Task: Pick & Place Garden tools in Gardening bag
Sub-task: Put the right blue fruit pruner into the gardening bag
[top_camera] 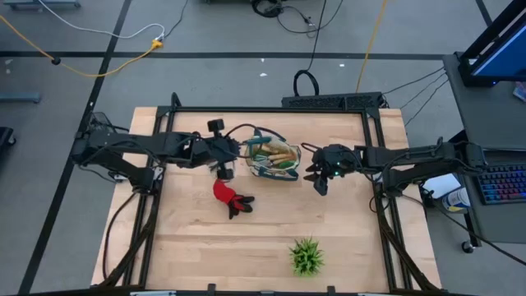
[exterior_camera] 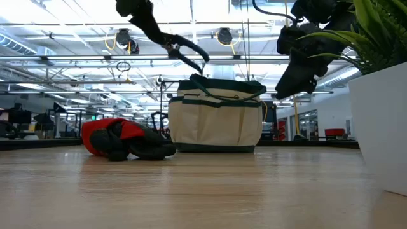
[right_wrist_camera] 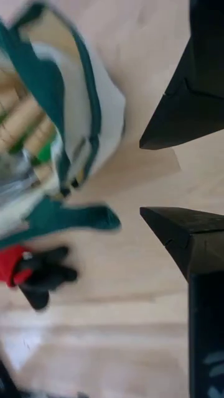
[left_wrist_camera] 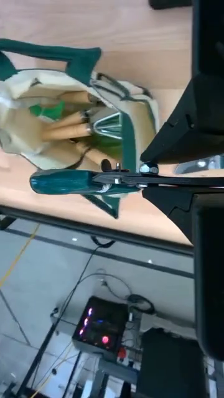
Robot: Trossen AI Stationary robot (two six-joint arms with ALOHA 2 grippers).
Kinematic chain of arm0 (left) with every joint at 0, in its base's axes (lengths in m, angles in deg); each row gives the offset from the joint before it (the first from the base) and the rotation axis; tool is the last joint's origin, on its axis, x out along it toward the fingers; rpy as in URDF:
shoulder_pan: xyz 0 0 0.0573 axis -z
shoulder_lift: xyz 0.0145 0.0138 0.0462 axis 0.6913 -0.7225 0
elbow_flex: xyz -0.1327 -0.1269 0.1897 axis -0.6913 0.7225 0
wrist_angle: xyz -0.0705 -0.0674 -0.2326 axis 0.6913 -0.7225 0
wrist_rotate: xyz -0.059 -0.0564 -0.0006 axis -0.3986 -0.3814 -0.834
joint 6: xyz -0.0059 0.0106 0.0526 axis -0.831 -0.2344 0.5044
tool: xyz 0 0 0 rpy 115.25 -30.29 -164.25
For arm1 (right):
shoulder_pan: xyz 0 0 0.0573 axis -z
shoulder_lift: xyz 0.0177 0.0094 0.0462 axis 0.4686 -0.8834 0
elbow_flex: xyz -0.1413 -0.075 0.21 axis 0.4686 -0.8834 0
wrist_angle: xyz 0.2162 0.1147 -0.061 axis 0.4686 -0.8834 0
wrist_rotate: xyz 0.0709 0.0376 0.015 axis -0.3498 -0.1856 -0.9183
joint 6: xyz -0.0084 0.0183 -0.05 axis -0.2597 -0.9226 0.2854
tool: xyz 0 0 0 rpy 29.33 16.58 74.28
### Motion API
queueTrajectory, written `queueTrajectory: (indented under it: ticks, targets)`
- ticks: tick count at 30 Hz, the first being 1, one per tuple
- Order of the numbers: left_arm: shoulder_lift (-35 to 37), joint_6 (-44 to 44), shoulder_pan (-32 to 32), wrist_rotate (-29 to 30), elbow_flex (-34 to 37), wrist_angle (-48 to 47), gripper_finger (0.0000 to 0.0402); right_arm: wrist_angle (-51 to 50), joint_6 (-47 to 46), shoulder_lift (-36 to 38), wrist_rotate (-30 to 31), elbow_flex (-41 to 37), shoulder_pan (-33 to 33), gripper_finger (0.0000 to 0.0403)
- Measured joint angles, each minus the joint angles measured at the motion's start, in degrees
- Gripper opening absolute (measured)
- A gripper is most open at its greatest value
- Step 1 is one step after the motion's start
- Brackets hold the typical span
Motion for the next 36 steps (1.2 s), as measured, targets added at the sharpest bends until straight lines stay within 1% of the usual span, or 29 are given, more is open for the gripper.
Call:
queueTrajectory:
  ticks: [2, 5, 10, 16, 21, 27, 30, 32, 34, 36]
  targets:
    - [0.0, 0.0, 0.1, -0.1, -0.2, 0.9, 0.0047, 0.9, 1.1, 0.0, 2.2, -0.4, 0.0, 0.0157]
    - [-0.1, -0.1, 0.0, -0.8, 0.0, -1.0, 0.0046, 3.5, 2.2, 0.0, 4.9, -1.4, 0.0, 0.0157]
    - [-0.6, 0.2, 0.0, -6.0, 0.0, 0.0, 0.0047, 7.8, 2.5, 0.0, 4.9, -3.1, 0.0, 0.0157]
    - [-2.3, -0.7, -0.1, -6.2, -0.1, 1.5, 0.0046, 14.6, 3.4, 0.0, 4.8, -6.0, 0.0, 0.0157]
    - [-5.6, -0.1, -0.8, -6.2, -0.1, 2.3, 0.0047, 25.4, 3.4, 0.0, 4.8, -9.4, 0.0, 0.0157]
    - [-9.9, 1.3, -3.2, -6.5, -0.1, 6.5, 0.0047, 37.3, 3.5, 0.0, 4.7, -14.5, -0.1, 0.0157]
    - [-11.2, 2.7, -4.6, -8.5, -0.1, 7.1, 0.0047, 40.5, 3.3, 0.0, 4.7, -16.6, -0.1, 0.0157]
    - [-11.9, 3.2, -5.7, -11.2, -0.1, 9.1, 0.0047, 42.0, 3.1, 0.0, 4.7, -17.9, -0.1, 0.0157]
    - [-12.4, 3.4, -6.6, -13.0, 0.0, 8.8, 0.0047, 43.2, 3.1, 0.0, 4.7, -18.5, -0.1, 0.0157]
    - [-13.2, 4.3, -7.5, -15.0, -0.2, 12.0, 0.0047, 43.8, 2.9, 0.0, 4.7, -18.9, -0.1, 0.0157]
